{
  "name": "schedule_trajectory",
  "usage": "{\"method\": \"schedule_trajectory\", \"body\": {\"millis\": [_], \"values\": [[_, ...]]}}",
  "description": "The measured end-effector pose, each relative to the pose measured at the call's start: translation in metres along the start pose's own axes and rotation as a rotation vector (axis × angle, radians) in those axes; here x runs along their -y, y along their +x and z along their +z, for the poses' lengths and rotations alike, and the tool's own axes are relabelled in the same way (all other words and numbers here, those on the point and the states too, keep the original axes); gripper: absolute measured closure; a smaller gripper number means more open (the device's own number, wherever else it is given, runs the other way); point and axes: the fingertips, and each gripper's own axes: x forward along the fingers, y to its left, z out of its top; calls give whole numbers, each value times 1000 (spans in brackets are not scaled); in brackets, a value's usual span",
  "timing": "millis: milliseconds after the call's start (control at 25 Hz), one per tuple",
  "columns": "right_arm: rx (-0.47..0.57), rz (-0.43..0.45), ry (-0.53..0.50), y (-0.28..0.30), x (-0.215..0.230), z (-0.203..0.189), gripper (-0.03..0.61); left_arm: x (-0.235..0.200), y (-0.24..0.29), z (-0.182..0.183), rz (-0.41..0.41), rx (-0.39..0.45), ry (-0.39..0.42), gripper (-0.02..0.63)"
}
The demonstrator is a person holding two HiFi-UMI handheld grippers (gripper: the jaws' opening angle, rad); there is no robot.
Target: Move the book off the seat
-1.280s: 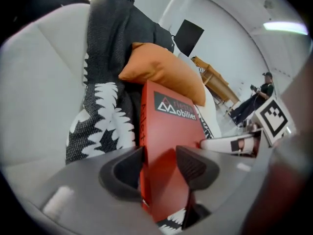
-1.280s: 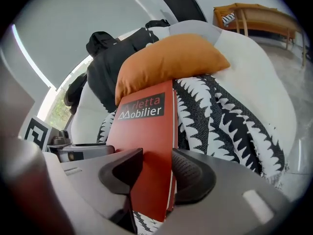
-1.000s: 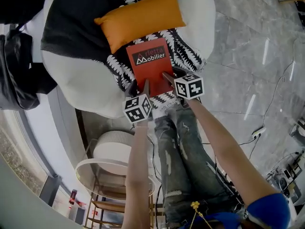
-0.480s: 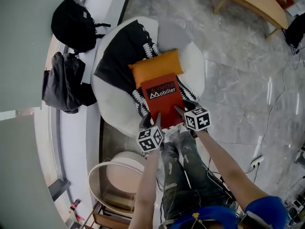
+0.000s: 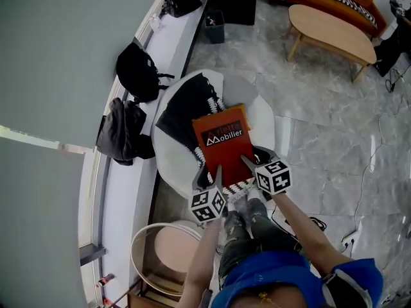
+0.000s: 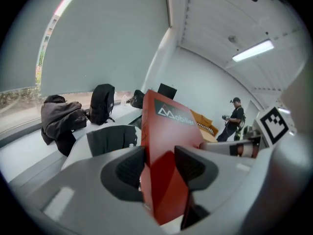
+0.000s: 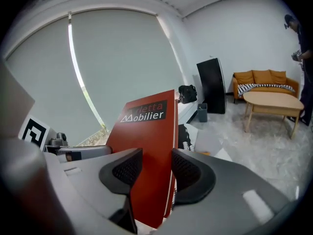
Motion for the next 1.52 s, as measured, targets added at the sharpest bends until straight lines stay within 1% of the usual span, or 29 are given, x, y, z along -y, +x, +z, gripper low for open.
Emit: {"method": "schedule_trajectory", "body": {"millis": [200,320,400,480,600,720,880,1200,1520], "values": [[87,15,-46,-67,-28,35,396,41,-59,37,9,95,13,422],[117,39,-57,-99,-41,44,396,59,-89,48,18,126,23,422],[140,52,-75,-111,-50,52,396,64,-103,56,21,146,22,422],[157,64,-93,-121,-61,53,397,66,-119,58,25,165,19,423],[185,84,-115,-140,-73,51,397,74,-142,56,32,200,38,425],[195,103,-117,-154,-81,45,397,81,-160,53,43,206,42,426],[197,102,-108,-160,-82,49,397,84,-165,58,44,213,27,431],[201,75,-135,-162,-81,52,396,86,-163,57,41,222,13,433],[201,89,-118,-162,-82,50,396,85,-165,57,52,230,15,433]]}}
